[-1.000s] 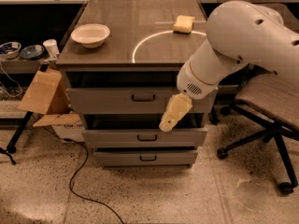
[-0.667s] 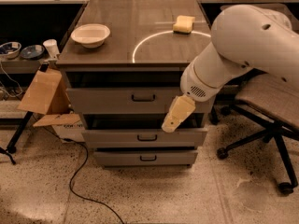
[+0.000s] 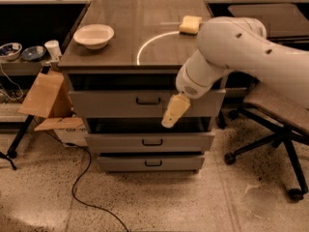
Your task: Open top drawer
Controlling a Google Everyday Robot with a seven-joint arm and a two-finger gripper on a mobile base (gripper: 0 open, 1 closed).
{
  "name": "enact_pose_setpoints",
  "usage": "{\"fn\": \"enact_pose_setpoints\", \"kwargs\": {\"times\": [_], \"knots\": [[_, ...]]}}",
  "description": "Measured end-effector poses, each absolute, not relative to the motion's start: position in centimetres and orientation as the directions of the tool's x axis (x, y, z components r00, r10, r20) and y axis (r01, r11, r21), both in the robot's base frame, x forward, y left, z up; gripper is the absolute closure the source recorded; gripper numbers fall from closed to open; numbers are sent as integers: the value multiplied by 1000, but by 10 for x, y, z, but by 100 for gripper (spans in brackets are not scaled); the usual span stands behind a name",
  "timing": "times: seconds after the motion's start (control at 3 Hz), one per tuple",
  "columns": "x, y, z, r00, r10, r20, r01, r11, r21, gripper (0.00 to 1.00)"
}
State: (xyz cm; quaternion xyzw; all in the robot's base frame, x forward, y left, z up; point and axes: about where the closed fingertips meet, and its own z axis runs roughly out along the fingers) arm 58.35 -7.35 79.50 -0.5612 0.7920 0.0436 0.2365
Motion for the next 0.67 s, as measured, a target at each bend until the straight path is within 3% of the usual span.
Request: {"fn": "enact_pose_setpoints", "kwargs": {"times": [0.67], "knots": [[630,-55,743,-233,-892,-387,-943,304,-134,0]]}}
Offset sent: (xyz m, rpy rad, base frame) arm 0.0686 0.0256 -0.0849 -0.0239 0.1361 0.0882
